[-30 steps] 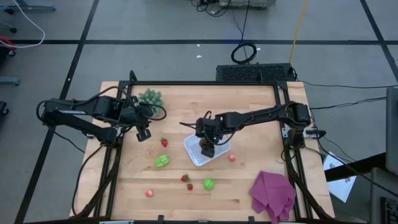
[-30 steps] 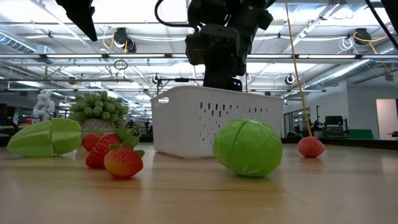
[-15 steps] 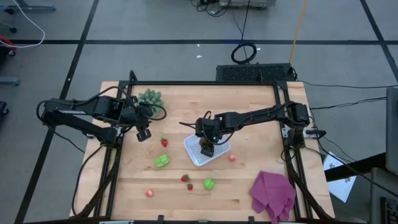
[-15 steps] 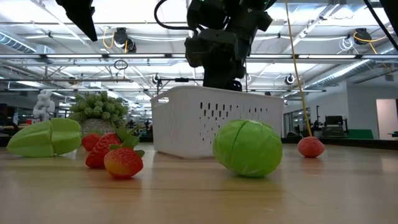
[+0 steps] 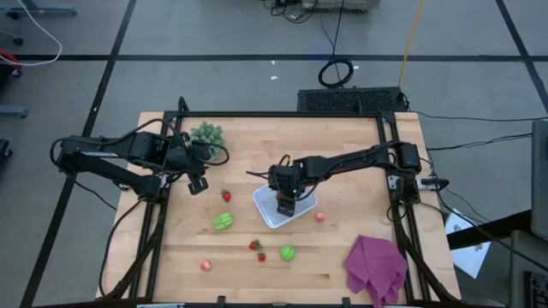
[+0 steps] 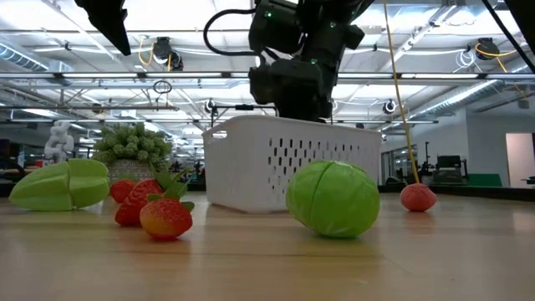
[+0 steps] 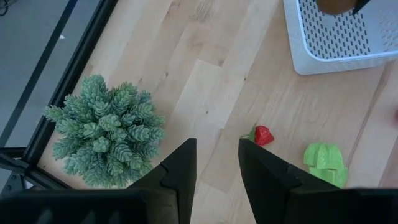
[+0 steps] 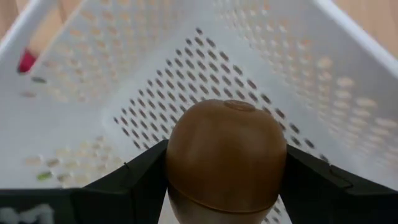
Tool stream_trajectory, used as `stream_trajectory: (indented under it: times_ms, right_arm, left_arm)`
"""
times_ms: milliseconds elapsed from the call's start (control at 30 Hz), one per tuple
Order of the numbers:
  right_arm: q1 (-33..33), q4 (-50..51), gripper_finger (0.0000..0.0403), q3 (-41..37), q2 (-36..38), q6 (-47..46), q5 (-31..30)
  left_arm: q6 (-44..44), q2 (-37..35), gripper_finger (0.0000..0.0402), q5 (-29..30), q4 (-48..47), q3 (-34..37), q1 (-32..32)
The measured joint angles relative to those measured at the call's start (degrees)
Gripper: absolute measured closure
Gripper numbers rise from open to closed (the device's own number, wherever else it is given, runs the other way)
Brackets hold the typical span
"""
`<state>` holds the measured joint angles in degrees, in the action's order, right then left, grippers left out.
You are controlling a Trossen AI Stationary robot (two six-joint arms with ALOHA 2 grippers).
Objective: Pick and placing Produce into tupperware
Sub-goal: Put the kiwi into the white bin
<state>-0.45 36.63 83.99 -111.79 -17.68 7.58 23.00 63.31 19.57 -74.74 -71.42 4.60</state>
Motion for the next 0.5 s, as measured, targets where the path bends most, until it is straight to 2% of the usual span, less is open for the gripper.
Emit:
stream_trajectory:
  times_ms: [500]
  right_arm:
    - [0.0,-1.5,0.0154,0.0,0.0,-1.3,0.0]
  left_arm:
    - [0.0,0.0,0.0277,0.0,0.0,0.0,0.0]
